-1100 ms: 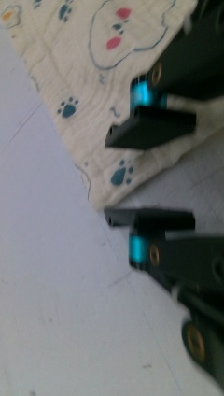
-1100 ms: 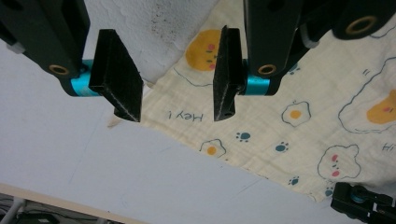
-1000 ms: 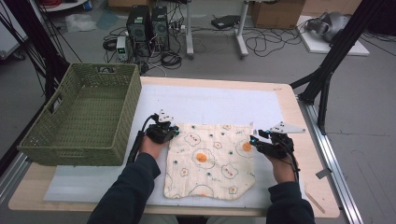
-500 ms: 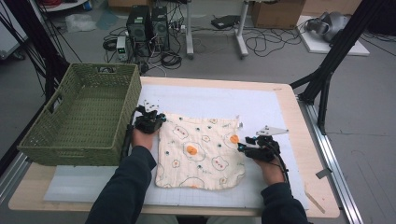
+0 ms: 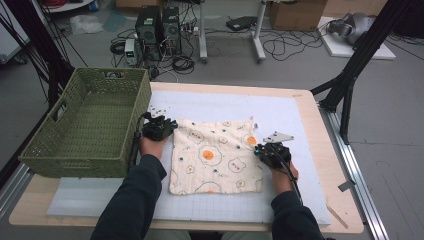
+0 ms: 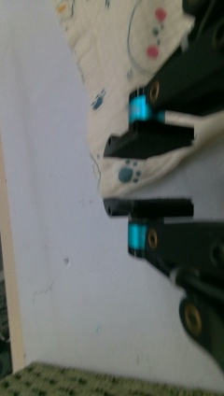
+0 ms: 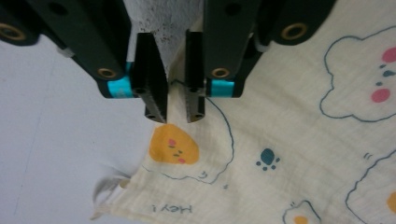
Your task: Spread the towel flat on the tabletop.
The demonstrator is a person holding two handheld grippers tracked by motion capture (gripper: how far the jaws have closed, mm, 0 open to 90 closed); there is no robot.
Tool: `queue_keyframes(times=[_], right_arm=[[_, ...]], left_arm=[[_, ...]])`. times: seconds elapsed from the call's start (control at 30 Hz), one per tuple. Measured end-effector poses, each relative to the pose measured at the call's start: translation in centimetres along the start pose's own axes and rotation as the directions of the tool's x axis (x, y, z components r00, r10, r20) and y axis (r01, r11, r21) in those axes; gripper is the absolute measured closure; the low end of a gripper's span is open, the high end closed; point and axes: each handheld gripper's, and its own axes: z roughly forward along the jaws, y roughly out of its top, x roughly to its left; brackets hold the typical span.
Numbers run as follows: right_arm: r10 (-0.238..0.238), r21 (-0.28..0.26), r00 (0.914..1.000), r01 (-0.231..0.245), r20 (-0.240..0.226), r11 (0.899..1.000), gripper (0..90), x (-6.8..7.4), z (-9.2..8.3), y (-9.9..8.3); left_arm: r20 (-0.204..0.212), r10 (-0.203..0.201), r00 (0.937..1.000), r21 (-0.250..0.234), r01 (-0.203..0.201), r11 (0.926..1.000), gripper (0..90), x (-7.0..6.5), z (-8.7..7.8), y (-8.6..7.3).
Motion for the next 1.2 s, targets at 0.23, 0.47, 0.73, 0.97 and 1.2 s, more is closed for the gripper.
queue_keyframes(times=[0.23, 0.47, 0.73, 0.97, 1.2], right_arm=[[0.036, -0.067, 0.9992, -0.037, -0.019, 0.997, 61.7, -0.7, -2.2, -0.1], [-0.004, -0.060, 0.9959, -0.001, -0.091, 0.998, 54.0, -0.1, -4.0, -1.0], [-0.056, 0.006, 0.9872, 0.057, -0.150, 0.998, 43.5, 1.8, -3.8, -2.9], [-0.066, 0.007, 0.9826, 0.068, -0.174, 0.998, 36.7, 2.6, -3.5, -2.8], [-0.023, 0.029, 0.9872, 0.028, -0.158, 0.999, 45.6, 1.4, -4.0, -3.4]], left_arm=[[0.049, -0.009, 0.9987, 0.025, 0.008, 0.9997, 42.8, -0.6, -1.3, -0.2], [0.136, 0.062, 0.9887, 0.067, -0.072, 0.9951, 40.6, -2.4, -3.0, -0.6], [0.173, 0.091, 0.9807, 0.037, -0.099, 0.9944, 43.7, -3.5, -4.4, -1.2], [0.186, 0.101, 0.9774, 0.098, -0.121, 0.9878, 43.1, -3.8, -5.7, -3.4], [0.208, 0.125, 0.9702, 0.151, -0.158, 0.9759, 55.0, -4.4, -6.6, -5.0]])
